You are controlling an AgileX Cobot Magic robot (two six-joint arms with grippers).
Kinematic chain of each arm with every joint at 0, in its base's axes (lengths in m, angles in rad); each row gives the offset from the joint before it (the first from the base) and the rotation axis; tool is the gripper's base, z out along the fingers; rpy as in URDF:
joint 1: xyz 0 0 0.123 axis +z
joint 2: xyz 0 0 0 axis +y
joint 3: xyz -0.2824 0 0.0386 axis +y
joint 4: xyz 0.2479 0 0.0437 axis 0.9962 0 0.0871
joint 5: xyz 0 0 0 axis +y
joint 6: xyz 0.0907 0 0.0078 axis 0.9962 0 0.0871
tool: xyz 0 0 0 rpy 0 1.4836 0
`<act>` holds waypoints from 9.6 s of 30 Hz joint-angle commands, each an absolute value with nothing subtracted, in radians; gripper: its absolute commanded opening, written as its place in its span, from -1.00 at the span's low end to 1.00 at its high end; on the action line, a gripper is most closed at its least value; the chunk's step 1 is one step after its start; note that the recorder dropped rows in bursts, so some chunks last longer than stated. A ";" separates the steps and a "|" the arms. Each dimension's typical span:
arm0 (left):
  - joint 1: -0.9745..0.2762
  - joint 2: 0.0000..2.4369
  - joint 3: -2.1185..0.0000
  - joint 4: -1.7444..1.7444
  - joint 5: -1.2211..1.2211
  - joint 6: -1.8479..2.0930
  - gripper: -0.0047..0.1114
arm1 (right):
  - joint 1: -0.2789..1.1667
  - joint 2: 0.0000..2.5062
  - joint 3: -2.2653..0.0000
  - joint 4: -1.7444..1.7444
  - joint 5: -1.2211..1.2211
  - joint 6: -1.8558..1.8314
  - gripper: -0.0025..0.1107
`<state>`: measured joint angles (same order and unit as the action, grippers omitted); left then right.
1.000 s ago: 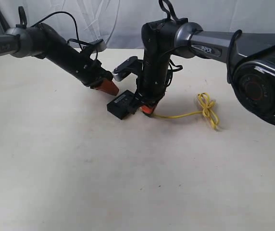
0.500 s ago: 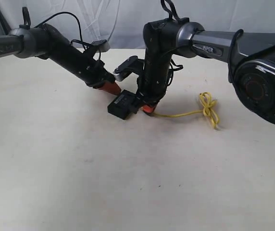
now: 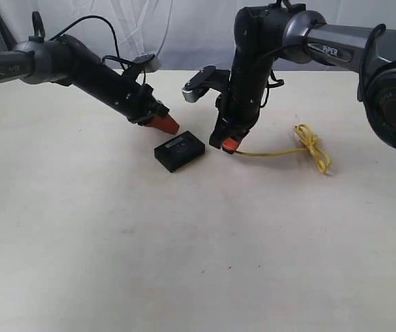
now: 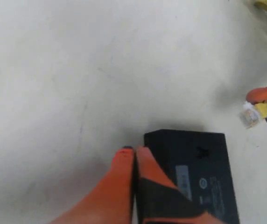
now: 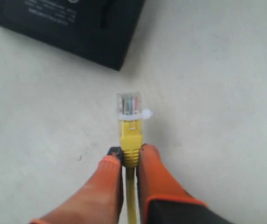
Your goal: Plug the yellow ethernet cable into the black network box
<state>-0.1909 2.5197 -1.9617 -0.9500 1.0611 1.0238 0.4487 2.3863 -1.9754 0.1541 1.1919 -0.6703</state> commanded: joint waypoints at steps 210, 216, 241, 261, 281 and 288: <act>-0.160 2.577 -1.971 -1.015 1.221 1.386 -0.92 | 0.558 2.294 -1.776 0.055 0.990 -0.472 -0.97; -0.160 2.577 -1.971 -1.015 1.221 1.386 -0.92 | 0.558 2.294 -1.775 0.052 1.053 -0.472 -0.97; -0.160 2.577 -1.971 -1.015 1.221 1.366 -0.92 | 0.419 2.204 -1.646 0.424 1.054 -1.017 -0.05; -0.160 2.577 -1.971 -1.017 1.221 1.368 -0.92 | 0.524 2.250 -1.641 0.250 0.929 -0.973 -0.05; -0.160 2.577 -1.971 -1.023 1.221 1.368 -0.92 | 0.524 2.285 -1.641 0.184 0.917 -0.963 -0.96; -0.160 2.577 -1.971 -1.022 1.221 1.368 -0.92 | 0.463 2.225 -1.641 0.368 1.144 -1.146 -0.97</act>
